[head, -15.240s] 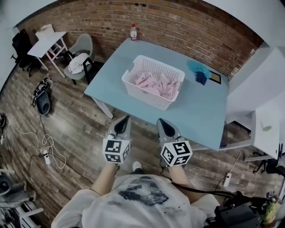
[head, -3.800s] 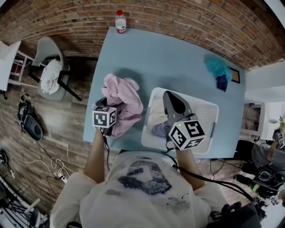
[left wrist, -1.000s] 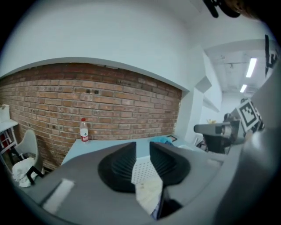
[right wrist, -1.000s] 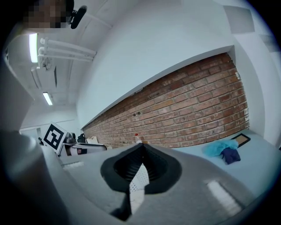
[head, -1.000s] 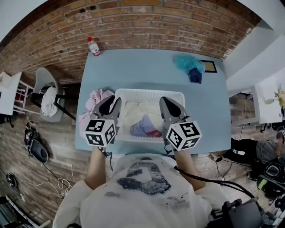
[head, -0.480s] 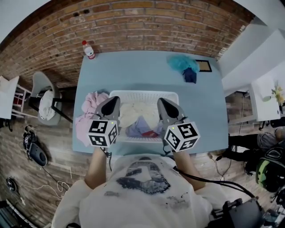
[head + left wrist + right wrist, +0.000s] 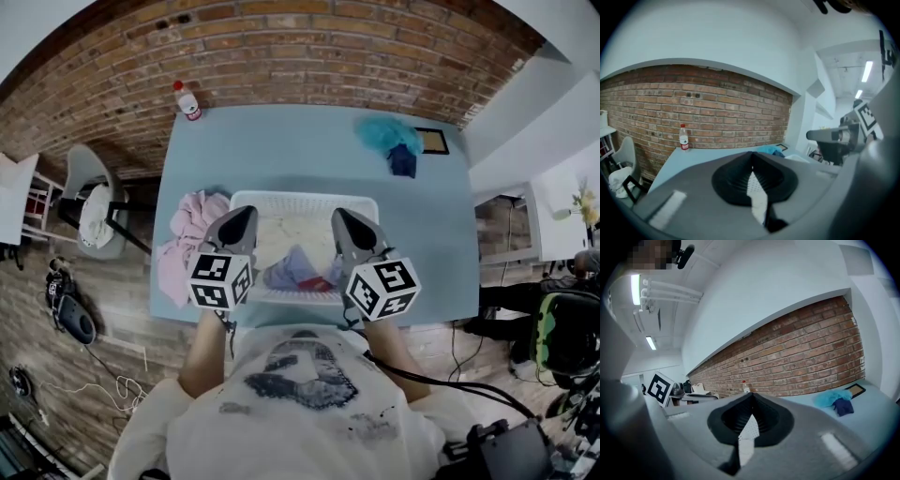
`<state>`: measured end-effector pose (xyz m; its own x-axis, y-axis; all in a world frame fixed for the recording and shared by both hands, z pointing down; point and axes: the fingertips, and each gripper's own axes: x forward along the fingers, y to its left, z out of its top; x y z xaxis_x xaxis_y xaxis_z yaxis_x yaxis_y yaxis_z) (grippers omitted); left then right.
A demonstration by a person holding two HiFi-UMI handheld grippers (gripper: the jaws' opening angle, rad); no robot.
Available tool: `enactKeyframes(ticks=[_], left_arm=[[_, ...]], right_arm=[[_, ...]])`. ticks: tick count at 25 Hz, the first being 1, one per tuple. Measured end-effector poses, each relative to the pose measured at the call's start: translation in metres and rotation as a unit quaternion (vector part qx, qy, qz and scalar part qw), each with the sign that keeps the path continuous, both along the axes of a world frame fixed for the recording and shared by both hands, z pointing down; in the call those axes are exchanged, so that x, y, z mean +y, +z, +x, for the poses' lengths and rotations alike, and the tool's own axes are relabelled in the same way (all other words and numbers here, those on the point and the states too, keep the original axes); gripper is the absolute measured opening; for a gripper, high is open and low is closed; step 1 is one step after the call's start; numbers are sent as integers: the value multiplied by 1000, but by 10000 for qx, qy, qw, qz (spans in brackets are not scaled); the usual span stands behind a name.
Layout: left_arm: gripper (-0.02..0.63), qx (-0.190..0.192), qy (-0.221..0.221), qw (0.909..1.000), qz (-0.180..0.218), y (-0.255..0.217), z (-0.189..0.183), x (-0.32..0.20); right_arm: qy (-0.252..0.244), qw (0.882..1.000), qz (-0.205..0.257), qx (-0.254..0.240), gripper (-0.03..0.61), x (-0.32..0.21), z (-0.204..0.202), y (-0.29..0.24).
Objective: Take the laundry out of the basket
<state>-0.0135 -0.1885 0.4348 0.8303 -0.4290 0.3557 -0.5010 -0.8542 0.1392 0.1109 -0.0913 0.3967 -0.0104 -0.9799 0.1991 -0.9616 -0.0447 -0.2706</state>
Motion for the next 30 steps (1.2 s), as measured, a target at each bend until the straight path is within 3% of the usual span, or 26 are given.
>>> enactKeyframes(ticks=[10,16,22,24,27,30], left_arm=[[-11,-82,46,9999,-112,13,1,-11],[-10,-222,9,9993,-302,32,-6,-23],[-10,-249,14,9995,-217,37,-5,-33],[-10,-239,48,9995,-186,38,-3,-35],[-10,-219,118,9994,-245,42,0,-36],[-9,-164,165,9987,-459,48,1,-36]], right_arm=[[-421,9975,-551,-139,-2,-21,-3,28],[-626,9947,-815,-7,-2,-39,-5,50],[-969,9884,-1166,117,1,-49,-14,76],[-1263,9831,-1326,74,89,-52,-24,87],[-1720,9720,-1599,34,134,-56,-39,104],[-2336,9530,-1930,37,255,-53,-59,123]])
